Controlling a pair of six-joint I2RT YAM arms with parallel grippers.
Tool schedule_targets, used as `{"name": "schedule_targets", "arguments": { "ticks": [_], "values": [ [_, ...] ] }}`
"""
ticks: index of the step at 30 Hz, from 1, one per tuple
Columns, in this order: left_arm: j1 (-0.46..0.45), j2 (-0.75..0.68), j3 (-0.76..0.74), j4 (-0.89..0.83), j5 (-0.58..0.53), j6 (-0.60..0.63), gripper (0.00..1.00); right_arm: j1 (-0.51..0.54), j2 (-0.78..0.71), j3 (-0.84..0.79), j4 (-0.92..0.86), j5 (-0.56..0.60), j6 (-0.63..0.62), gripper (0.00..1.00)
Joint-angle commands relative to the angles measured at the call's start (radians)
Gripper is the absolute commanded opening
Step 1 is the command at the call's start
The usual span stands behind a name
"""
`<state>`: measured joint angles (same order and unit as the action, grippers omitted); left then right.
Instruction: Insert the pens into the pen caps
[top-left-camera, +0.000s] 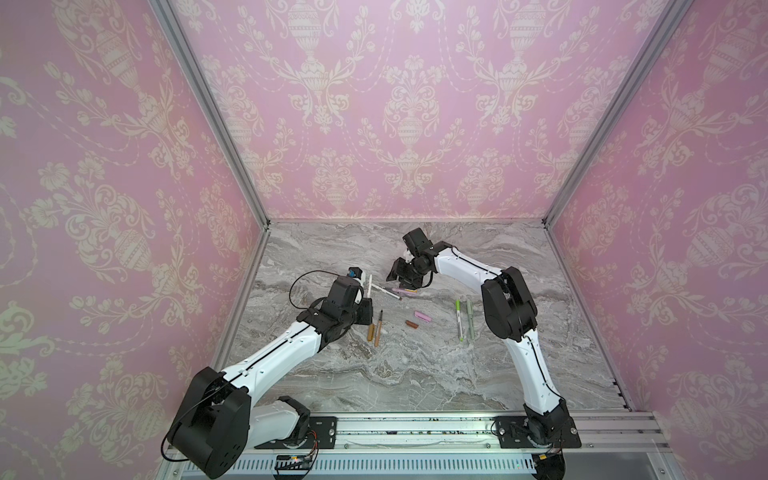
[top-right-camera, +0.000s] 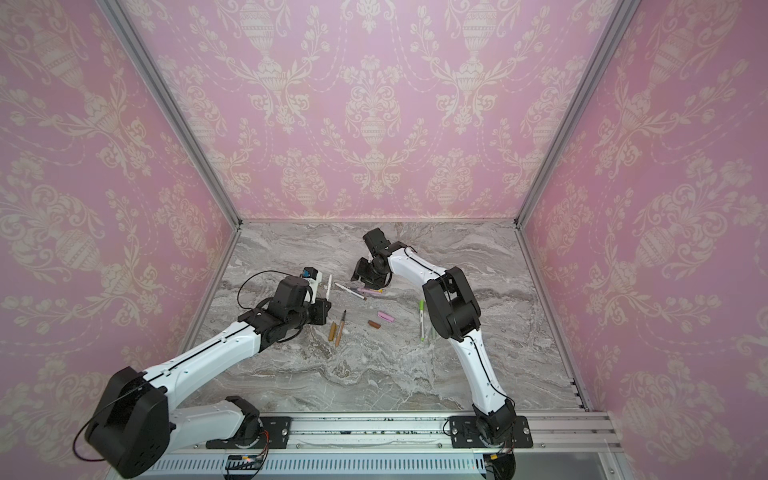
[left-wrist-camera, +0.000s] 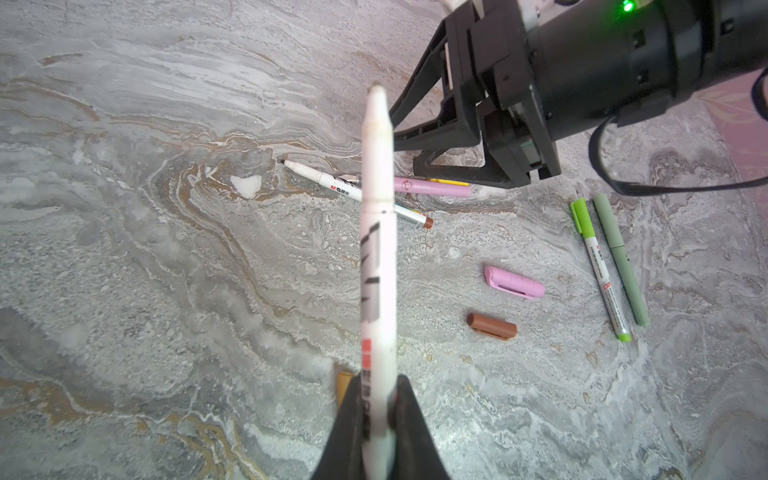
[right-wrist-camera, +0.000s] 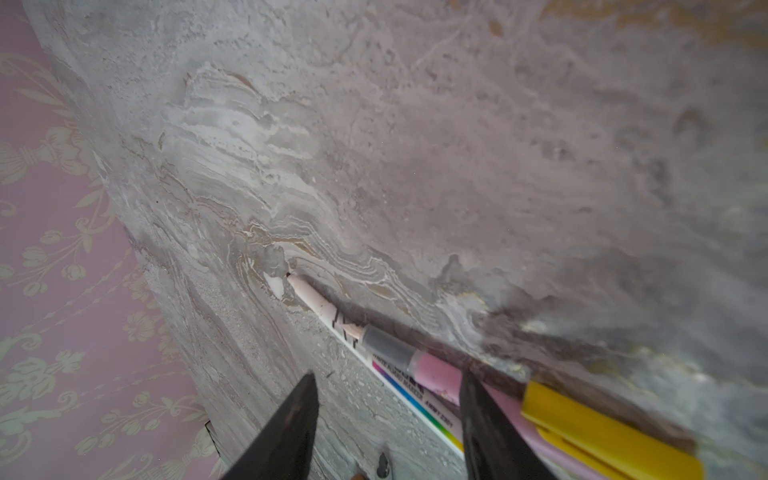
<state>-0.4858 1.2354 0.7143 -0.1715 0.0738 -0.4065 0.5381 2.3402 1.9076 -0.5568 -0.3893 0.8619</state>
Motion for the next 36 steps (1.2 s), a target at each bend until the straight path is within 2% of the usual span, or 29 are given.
{"name": "schedule_targets", "arguments": {
  "ticks": [1,17,36],
  "values": [
    [0.013,-0.013,-0.005,0.010,0.021,-0.002,0.00,-0.001,0.019,0.016,0.001,0.006,0.009,0.55],
    [0.017,-0.011,0.004,0.010,0.029,-0.008,0.00,-0.016,-0.044,-0.116,-0.003,0.079,-0.006,0.55],
    [0.017,-0.014,0.007,0.011,0.037,-0.014,0.00,-0.062,-0.232,-0.374,-0.042,0.119,-0.075,0.55]
  ]
}}
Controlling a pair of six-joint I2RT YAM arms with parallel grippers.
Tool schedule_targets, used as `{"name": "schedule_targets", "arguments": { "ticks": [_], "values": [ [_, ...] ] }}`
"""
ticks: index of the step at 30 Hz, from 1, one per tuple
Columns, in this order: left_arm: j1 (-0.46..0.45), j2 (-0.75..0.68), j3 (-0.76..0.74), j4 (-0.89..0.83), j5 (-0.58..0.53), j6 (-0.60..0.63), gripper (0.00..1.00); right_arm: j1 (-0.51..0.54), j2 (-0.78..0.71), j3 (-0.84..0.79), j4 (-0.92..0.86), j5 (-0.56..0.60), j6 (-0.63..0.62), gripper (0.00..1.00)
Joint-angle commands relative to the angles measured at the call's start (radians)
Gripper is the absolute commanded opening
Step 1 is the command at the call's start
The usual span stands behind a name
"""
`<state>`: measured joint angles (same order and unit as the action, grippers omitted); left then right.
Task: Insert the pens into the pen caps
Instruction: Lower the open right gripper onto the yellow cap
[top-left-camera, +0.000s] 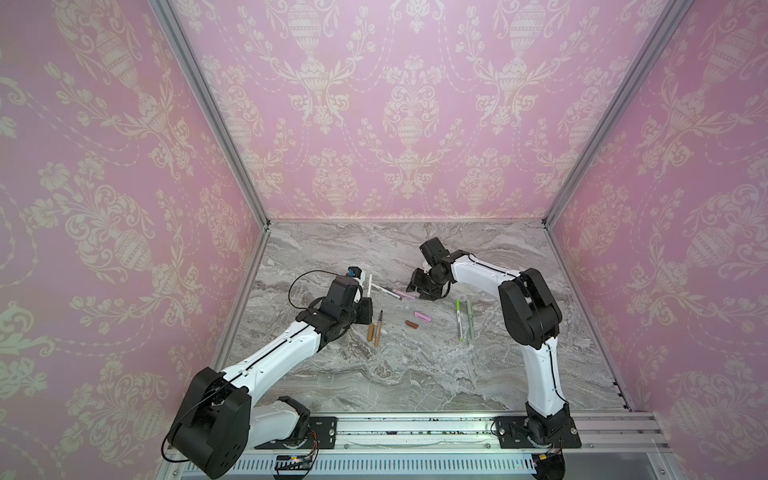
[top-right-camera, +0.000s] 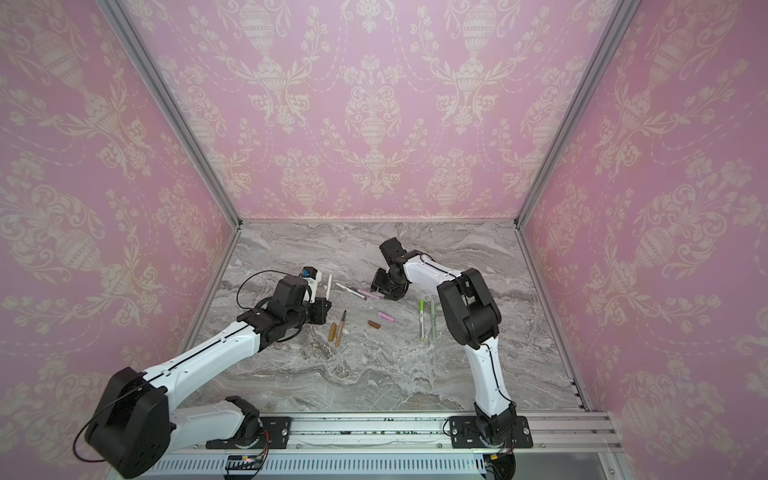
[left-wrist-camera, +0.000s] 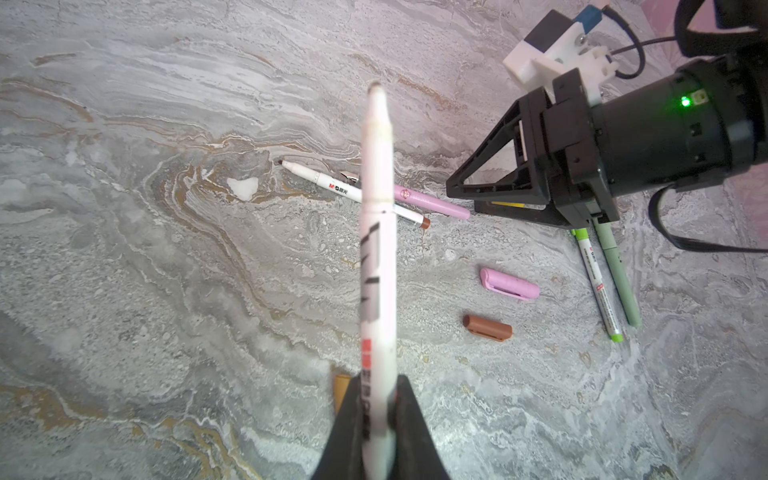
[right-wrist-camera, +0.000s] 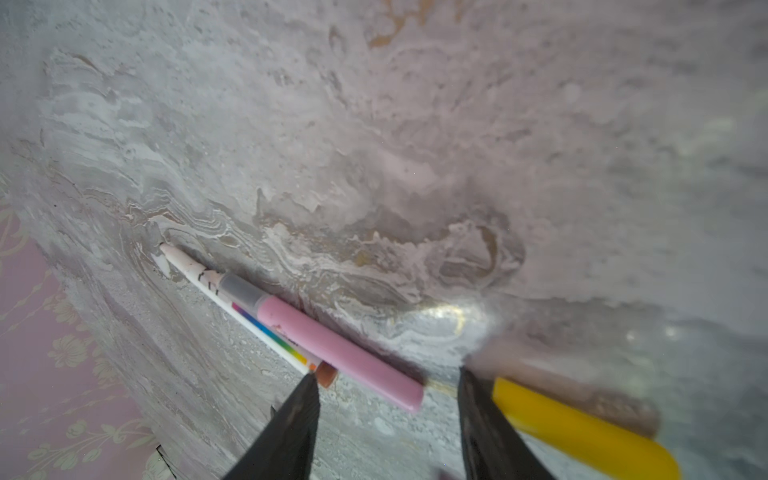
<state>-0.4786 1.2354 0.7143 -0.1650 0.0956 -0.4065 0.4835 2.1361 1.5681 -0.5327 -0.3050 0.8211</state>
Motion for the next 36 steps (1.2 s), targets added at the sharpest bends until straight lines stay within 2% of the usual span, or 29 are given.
{"name": "schedule_targets", "arguments": {
  "ticks": [1,13,20,27,32,36],
  "values": [
    [0.009,-0.016,0.007,0.005,0.015,-0.014,0.00,-0.008,-0.035,-0.045,-0.069,0.035,-0.038,0.55],
    [0.009,-0.033,0.007,-0.005,0.015,-0.017,0.00,-0.022,-0.129,-0.149,-0.126,0.067,-0.087,0.55],
    [0.009,-0.042,0.007,-0.013,0.015,-0.017,0.00,-0.033,-0.144,-0.153,-0.157,0.100,-0.110,0.55],
    [0.009,-0.046,0.010,-0.015,0.017,-0.015,0.00,-0.037,-0.079,-0.073,-0.196,0.177,-0.107,0.54],
    [0.009,-0.052,0.010,-0.023,0.018,-0.011,0.00,-0.036,-0.003,0.041,-0.308,0.302,-0.105,0.49],
    [0.009,-0.053,0.010,-0.023,0.013,-0.009,0.00,-0.030,0.041,0.099,-0.345,0.316,-0.115,0.44]
  ]
}}
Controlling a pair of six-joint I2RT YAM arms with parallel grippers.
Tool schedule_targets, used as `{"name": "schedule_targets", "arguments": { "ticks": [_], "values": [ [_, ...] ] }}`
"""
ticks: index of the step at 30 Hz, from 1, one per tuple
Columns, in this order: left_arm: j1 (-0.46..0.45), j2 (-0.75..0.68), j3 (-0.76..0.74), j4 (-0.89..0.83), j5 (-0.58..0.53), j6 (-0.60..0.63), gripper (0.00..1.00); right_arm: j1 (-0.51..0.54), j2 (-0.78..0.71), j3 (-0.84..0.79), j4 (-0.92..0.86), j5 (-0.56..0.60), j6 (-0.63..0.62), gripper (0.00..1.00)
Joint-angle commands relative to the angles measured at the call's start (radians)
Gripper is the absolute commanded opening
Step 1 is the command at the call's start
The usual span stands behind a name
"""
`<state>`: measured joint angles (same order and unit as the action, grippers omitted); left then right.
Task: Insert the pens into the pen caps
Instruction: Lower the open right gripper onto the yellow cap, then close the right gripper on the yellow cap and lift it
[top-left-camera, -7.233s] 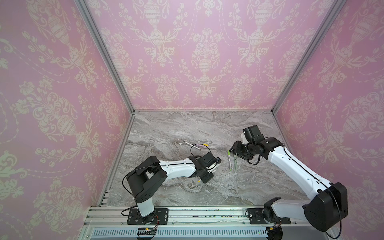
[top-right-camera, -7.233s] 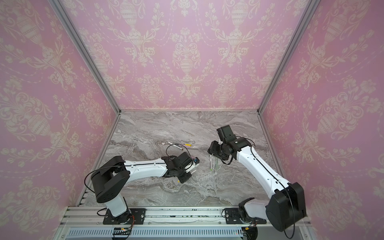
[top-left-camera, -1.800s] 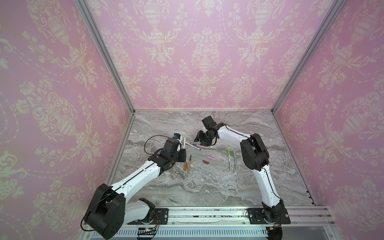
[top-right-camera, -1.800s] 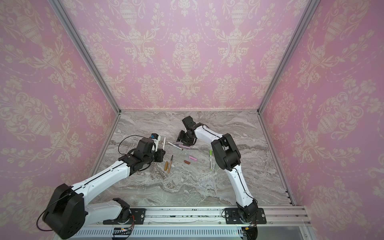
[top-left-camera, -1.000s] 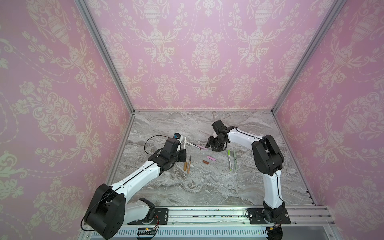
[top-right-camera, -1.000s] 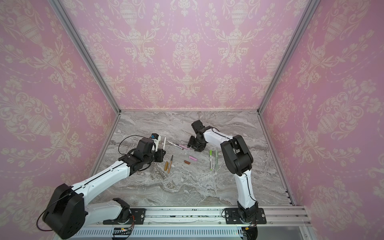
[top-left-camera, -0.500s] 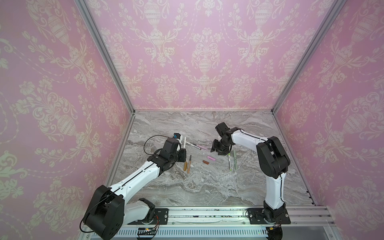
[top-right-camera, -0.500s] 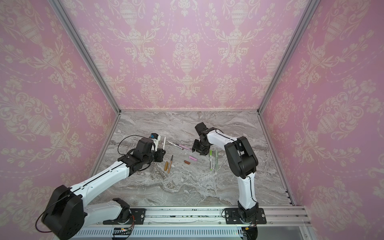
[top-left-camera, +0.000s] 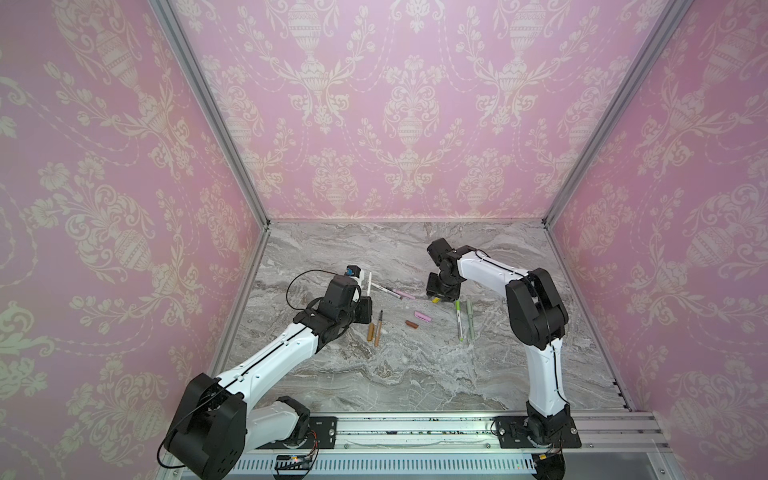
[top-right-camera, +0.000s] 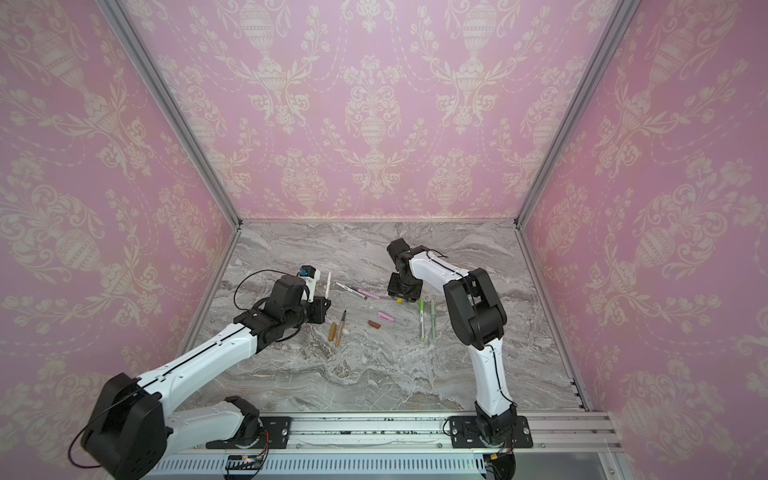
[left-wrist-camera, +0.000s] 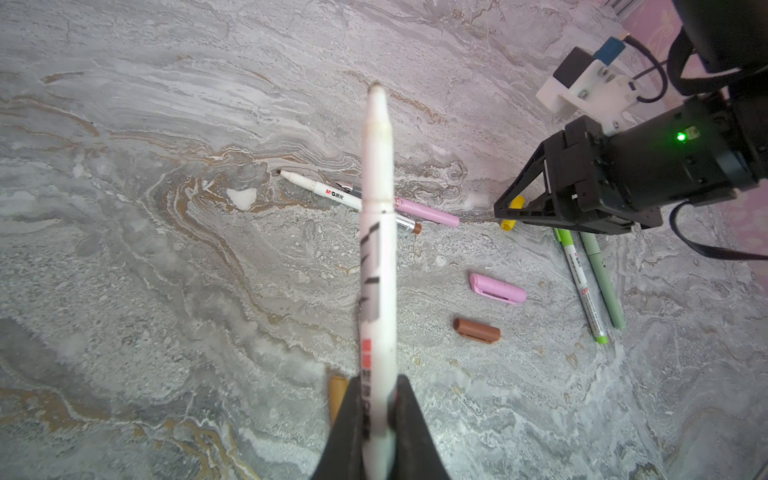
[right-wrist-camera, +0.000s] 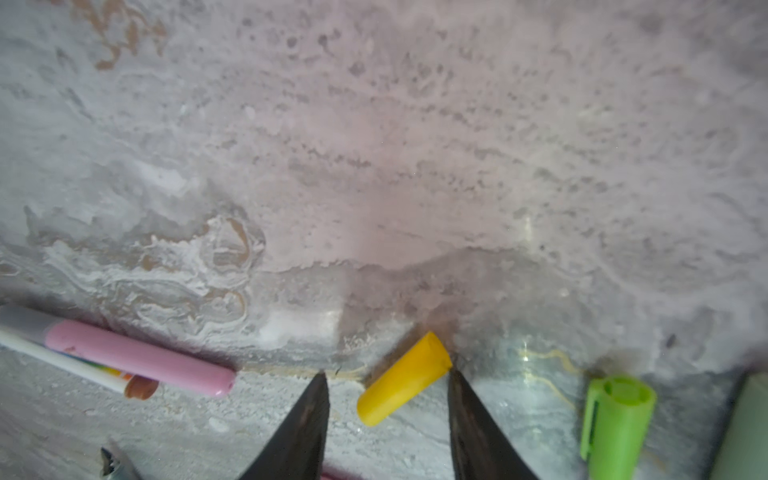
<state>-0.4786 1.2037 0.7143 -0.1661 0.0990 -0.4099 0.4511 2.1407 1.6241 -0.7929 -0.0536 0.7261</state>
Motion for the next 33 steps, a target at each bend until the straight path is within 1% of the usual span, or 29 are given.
{"name": "schedule_targets", "arguments": {
  "ticks": [1,7,12,17,21,24,27,33],
  "values": [
    [0.010,-0.021,0.010,-0.022,0.009,-0.004,0.00,0.007,0.045,0.056,-0.095,0.071,-0.025,0.44],
    [0.009,-0.008,0.010,-0.017,0.013,-0.001,0.00,0.039,0.103,0.127,-0.155,0.130,-0.049,0.36],
    [0.009,-0.003,0.010,-0.016,0.015,0.001,0.00,0.066,0.153,0.174,-0.205,0.179,-0.065,0.23],
    [0.009,-0.003,0.010,-0.016,0.013,0.005,0.00,0.097,0.181,0.196,-0.251,0.239,-0.068,0.21],
    [0.009,-0.007,0.010,-0.010,0.014,0.005,0.00,0.124,0.178,0.174,-0.266,0.284,-0.061,0.17],
    [0.009,-0.011,0.010,-0.004,0.016,0.003,0.00,0.138,0.164,0.138,-0.261,0.310,-0.037,0.16],
    [0.009,-0.019,0.007,-0.001,0.020,0.001,0.00,0.145,0.152,0.102,-0.248,0.312,-0.014,0.16],
    [0.009,-0.052,-0.008,-0.006,0.015,0.002,0.00,0.147,0.135,0.045,-0.199,0.276,0.029,0.16]
  ]
}}
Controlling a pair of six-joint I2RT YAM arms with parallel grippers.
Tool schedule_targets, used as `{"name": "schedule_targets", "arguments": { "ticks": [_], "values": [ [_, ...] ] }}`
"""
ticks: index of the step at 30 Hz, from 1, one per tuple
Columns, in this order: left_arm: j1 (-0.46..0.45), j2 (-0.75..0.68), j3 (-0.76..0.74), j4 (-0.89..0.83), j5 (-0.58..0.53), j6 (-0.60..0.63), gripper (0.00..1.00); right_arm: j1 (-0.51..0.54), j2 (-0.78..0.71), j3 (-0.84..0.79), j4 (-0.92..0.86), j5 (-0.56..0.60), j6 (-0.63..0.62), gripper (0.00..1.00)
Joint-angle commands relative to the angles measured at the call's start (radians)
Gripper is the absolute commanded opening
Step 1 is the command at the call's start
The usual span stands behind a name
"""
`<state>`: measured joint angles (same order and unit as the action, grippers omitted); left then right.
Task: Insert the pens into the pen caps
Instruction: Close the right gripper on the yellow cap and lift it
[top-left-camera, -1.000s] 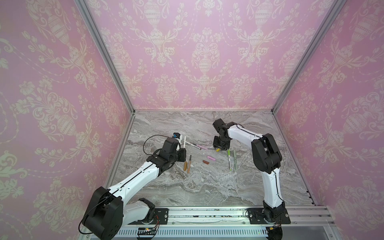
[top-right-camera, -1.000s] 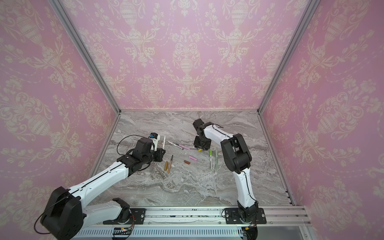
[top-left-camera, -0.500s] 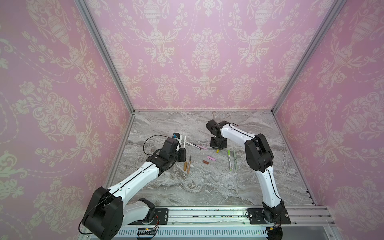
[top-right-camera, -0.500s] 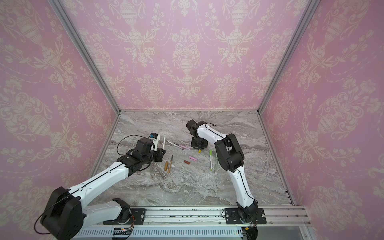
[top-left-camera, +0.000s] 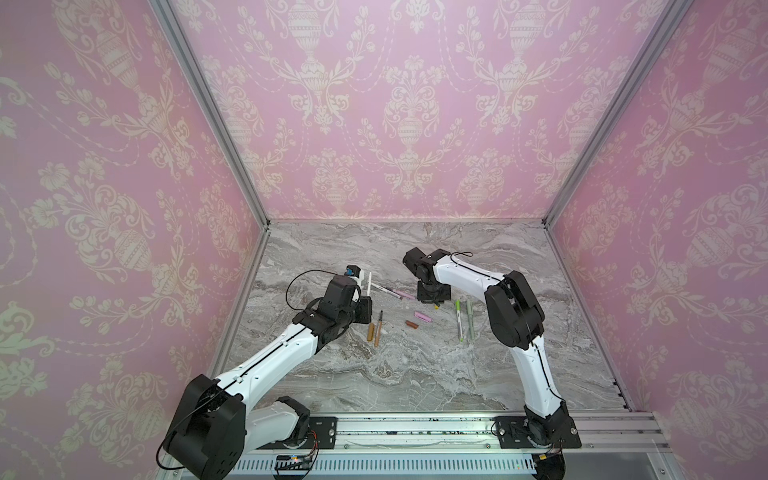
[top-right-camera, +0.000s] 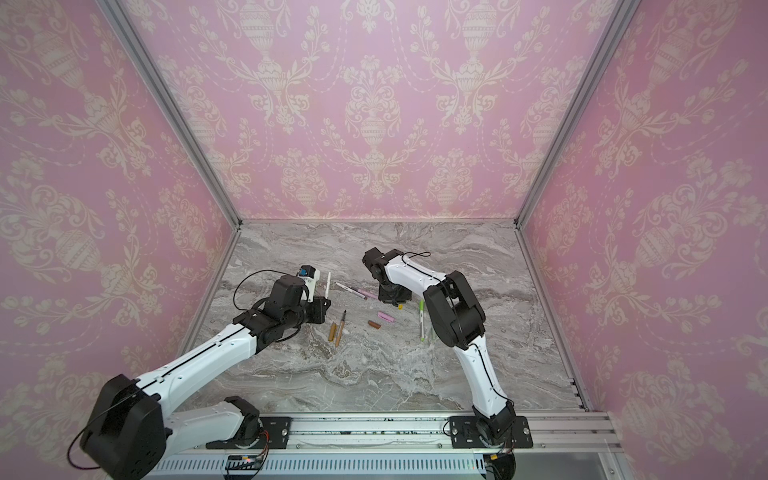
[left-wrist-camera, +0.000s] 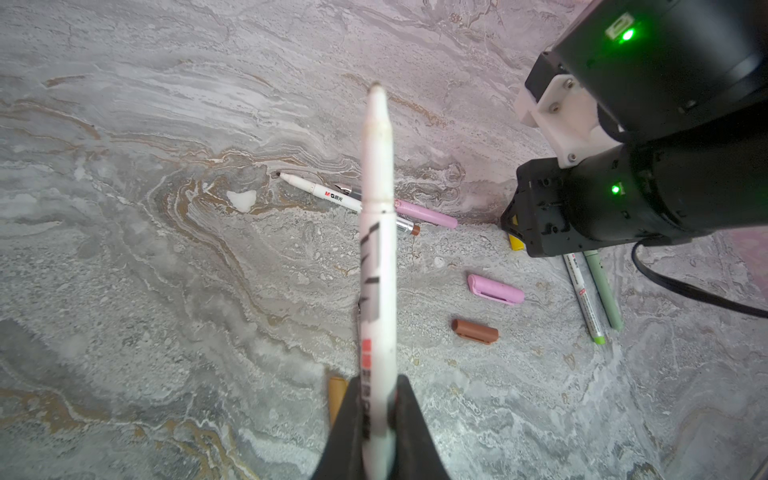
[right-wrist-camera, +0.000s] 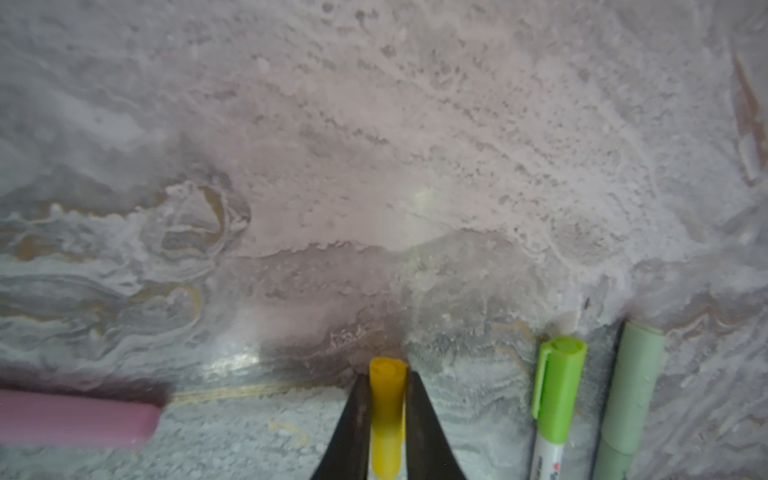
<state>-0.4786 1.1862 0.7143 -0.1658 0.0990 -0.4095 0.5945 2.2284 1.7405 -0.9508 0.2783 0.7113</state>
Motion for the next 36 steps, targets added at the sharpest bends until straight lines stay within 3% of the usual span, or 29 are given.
{"name": "schedule_targets", "arguments": {
  "ticks": [1,13,24,36],
  "values": [
    [0.009,-0.043,-0.010,-0.010,0.013,0.001,0.00,0.004,0.047,-0.074,-0.036,-0.064,0.048,0.15],
    [0.009,-0.080,-0.018,-0.023,0.002,-0.006,0.00,-0.017,-0.019,-0.146,0.051,-0.145,0.089,0.00],
    [0.004,-0.047,0.000,-0.025,0.027,0.005,0.00,-0.050,-0.215,-0.255,0.199,-0.224,0.095,0.00],
    [-0.034,0.022,0.042,-0.029,0.073,0.030,0.00,-0.089,-0.331,-0.299,0.319,-0.305,0.118,0.00]
  ]
}}
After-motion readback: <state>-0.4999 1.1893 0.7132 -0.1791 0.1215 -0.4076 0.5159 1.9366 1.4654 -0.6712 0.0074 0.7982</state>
